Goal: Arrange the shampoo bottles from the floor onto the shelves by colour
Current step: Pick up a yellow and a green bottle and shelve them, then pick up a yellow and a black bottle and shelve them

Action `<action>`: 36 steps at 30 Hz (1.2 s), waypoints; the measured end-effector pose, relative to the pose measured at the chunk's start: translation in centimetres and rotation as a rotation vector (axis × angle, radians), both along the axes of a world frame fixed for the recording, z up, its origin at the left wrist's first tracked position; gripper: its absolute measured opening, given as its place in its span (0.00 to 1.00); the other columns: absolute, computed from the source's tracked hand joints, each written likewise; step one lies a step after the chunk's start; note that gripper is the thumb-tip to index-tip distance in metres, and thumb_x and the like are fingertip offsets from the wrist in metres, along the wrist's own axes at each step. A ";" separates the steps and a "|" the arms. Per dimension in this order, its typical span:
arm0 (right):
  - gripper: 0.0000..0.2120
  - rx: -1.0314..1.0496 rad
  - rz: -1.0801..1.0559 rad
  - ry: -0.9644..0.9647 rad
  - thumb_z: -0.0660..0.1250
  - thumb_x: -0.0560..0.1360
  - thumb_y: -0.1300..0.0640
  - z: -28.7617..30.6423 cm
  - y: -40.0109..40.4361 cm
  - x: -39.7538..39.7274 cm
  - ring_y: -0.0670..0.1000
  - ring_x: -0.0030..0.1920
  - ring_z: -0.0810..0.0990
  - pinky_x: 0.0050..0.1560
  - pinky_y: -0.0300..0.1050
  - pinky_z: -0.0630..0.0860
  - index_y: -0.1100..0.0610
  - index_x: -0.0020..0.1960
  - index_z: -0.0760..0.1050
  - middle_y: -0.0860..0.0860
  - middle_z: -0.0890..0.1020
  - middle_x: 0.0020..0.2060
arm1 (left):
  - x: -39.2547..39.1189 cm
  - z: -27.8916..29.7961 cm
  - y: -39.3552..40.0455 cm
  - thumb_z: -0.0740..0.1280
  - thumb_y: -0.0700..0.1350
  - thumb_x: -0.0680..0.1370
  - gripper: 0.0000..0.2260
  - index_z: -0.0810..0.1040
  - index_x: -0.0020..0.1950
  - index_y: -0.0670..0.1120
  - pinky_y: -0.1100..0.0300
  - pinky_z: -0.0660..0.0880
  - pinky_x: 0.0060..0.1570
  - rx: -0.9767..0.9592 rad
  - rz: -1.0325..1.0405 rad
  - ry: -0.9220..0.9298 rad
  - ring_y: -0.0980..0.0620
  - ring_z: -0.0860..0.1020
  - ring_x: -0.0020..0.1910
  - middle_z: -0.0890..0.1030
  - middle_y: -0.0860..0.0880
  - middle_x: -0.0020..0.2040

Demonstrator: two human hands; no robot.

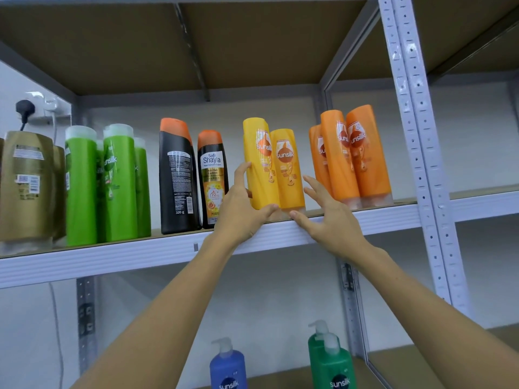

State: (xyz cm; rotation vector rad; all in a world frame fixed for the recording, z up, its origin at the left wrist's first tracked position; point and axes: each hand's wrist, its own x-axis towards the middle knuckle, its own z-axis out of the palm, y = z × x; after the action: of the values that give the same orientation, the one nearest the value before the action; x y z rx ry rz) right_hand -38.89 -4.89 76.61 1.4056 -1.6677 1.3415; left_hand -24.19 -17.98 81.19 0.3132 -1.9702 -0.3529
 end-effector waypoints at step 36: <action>0.30 0.516 -0.050 -0.385 0.67 0.80 0.46 -33.7 12.1 9.7 0.54 0.73 0.71 0.69 0.44 0.66 0.47 0.79 0.62 0.49 0.73 0.73 | 8.9 -36.1 8.8 0.54 0.63 0.77 0.25 0.68 0.71 0.56 0.46 0.69 0.69 0.351 -0.160 -0.524 0.48 0.74 0.68 0.76 0.47 0.69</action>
State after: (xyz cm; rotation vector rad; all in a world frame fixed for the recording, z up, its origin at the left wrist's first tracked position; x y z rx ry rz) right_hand -29.23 7.17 42.87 1.4197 -2.4199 1.2621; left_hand -15.30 -9.16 45.05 0.5120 -2.4519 -0.7881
